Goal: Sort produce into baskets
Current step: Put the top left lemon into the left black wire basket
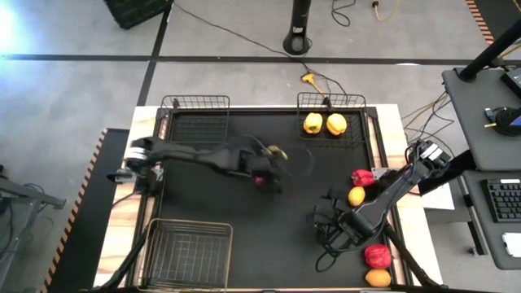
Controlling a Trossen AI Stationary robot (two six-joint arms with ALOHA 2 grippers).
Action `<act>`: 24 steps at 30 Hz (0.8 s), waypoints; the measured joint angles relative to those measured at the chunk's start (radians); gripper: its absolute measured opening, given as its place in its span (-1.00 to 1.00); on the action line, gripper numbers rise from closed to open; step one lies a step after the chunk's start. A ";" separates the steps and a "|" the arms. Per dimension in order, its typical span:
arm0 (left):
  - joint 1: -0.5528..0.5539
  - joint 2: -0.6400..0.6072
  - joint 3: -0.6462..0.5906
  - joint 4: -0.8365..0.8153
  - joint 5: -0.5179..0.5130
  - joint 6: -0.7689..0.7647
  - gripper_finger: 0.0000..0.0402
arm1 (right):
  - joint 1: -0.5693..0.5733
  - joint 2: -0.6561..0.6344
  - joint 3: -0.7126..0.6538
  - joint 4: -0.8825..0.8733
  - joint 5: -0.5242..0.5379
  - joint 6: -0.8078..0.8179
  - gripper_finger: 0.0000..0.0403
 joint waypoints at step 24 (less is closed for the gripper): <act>0.852 -0.405 -0.395 -0.305 0.324 -0.454 0.34 | -0.027 0.000 -0.155 0.064 0.132 -0.003 0.99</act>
